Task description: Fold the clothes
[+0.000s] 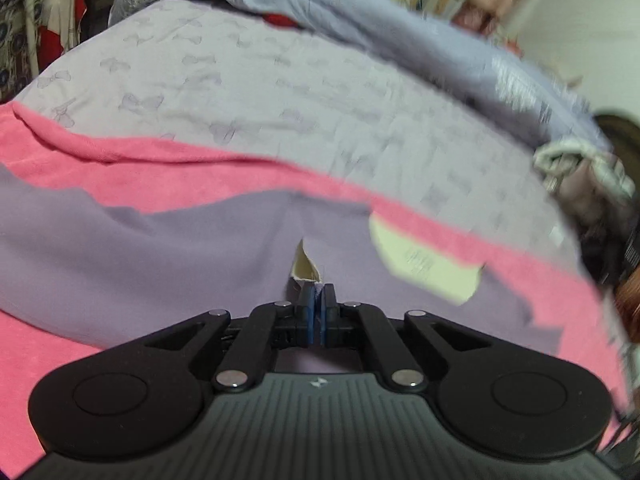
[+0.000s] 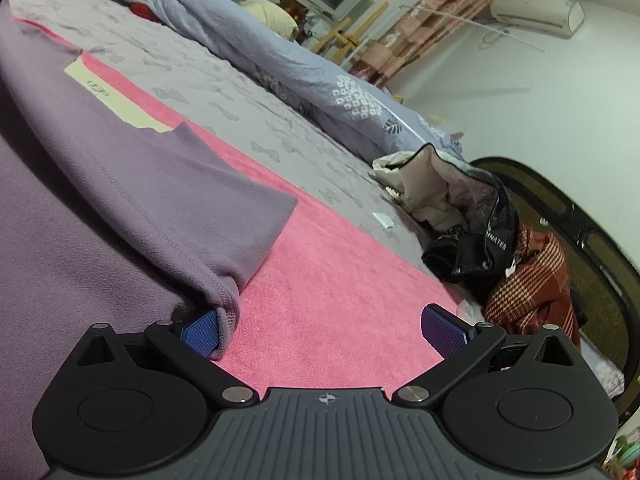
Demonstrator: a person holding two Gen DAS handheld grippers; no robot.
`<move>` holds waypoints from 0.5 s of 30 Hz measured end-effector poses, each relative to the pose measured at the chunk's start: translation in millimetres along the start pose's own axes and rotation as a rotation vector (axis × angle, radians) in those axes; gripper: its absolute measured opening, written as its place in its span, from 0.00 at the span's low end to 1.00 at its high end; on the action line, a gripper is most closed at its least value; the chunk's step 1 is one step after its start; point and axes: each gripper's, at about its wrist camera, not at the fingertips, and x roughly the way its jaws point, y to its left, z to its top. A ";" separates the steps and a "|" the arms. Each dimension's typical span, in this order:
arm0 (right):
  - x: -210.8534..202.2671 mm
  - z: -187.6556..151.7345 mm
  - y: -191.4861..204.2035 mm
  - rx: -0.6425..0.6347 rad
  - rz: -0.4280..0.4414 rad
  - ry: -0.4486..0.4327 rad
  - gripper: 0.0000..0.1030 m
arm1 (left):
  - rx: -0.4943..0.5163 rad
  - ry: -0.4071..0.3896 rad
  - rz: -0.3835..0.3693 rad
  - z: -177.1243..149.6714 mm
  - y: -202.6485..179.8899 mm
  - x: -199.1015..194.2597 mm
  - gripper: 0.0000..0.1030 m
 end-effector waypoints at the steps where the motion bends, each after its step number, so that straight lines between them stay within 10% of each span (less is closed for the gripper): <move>1: 0.0 0.5 0.4 -0.006 -0.002 -0.002 1.00 | 0.003 0.030 0.016 -3.5 2.9 4.9 0.00; 11: -13.3 9.6 3.8 -0.174 -0.003 -0.071 1.00 | -0.008 0.043 0.164 -6.3 24.3 11.0 0.00; 15: -23.9 13.2 1.8 -0.213 0.061 -0.101 1.00 | -0.061 0.033 0.056 -4.3 41.0 2.2 0.00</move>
